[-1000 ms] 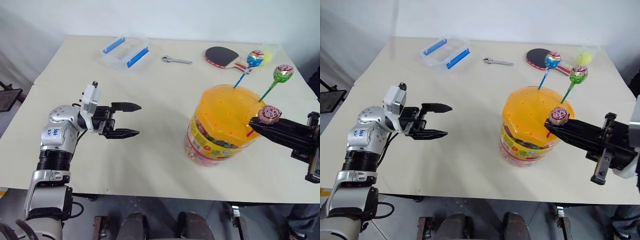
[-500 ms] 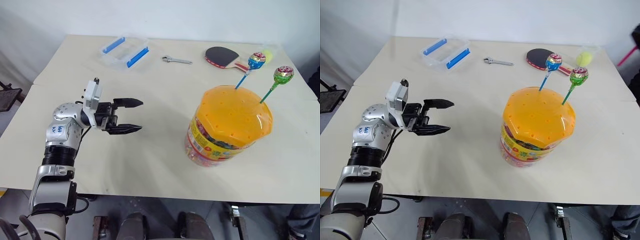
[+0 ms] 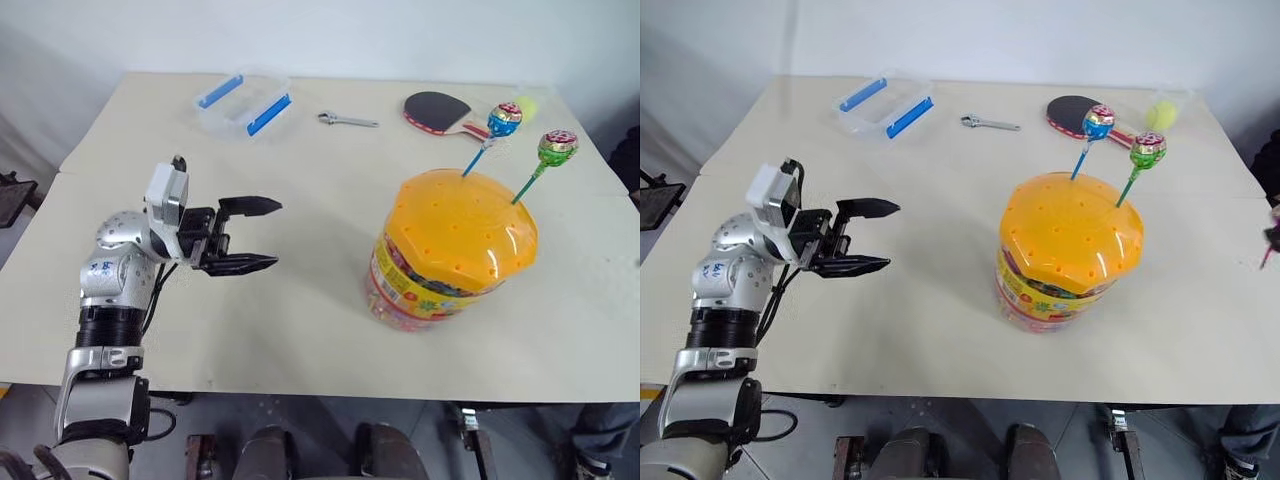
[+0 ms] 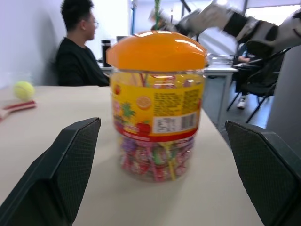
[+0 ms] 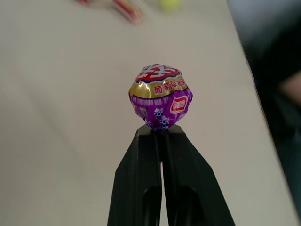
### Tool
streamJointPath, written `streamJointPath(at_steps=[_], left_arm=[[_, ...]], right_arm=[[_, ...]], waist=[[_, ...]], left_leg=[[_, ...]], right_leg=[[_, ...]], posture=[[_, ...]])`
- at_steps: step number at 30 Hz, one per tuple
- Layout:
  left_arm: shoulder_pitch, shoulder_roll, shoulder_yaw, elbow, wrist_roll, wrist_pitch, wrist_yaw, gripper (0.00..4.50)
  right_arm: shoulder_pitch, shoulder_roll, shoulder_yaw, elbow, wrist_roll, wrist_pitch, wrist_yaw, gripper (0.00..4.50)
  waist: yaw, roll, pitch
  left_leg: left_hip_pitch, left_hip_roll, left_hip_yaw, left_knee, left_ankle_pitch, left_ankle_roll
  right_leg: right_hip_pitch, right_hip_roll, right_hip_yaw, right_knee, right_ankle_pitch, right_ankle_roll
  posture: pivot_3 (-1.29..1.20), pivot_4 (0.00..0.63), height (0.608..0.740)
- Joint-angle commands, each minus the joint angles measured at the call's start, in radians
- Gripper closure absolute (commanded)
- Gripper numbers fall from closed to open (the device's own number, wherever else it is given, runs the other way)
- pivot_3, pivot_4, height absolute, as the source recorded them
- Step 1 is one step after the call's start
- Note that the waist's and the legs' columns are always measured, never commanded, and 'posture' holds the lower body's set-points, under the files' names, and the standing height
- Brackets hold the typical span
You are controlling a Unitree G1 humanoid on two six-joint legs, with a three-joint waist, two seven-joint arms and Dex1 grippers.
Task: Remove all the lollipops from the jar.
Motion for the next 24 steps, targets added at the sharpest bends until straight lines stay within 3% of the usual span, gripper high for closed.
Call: streamJointPath(at_steps=[1,10,13,18,24], left_arm=[[0.025,0.023,0.037,-0.089,-0.029,0.018,0.029,0.0],[0.093,0.046,0.074,-0.19,-0.05,0.06,0.087,0.0],[0.095,0.053,0.079,-0.197,-0.05,0.064,0.093,0.0],[0.086,0.054,0.079,-0.19,-0.048,0.066,0.094,0.0],[0.076,0.056,0.078,-0.178,-0.049,0.077,0.089,0.0]], right_arm=[[-0.115,0.05,0.126,0.167,-0.139,-0.06,-0.046,4.48],[-0.36,0.174,0.249,0.59,-0.332,-0.209,-0.075,4.48],[-0.349,0.184,0.254,0.577,-0.352,-0.214,-0.048,3.74],[-0.249,0.16,0.188,0.402,-0.33,-0.159,-0.011,2.09],[0.075,0.119,-0.088,-0.11,-0.203,-0.049,0.135,0.05]], waist=[[-0.003,0.001,0.0],[-0.007,0.004,-0.001],[-0.003,0.004,-0.001],[-0.005,0.003,-0.001],[0.003,0.004,-0.001]], left_leg=[[-0.001,0.0,0.0,0.0,0.0,0.0],[-0.011,0.0,0.001,0.002,0.0,0.0],[-0.012,0.0,0.0,0.002,0.0,0.0],[-0.012,0.0,0.0,0.002,0.0,0.0],[-0.013,-0.001,0.0,0.002,0.0,0.0]], right_leg=[[-0.001,0.0,0.0,0.0,0.0,0.0],[-0.012,-0.001,0.001,0.003,0.0,0.0],[-0.012,-0.001,0.0,0.003,0.0,0.0],[-0.012,-0.001,-0.001,0.003,0.0,0.0],[-0.013,-0.001,0.0,0.003,0.0,0.0]], posture=[[0.0,0.15,0.74],[0.0,0.15,0.74],[0.0,0.15,0.74],[0.0,0.15,0.74],[0.0,0.15,0.74]])
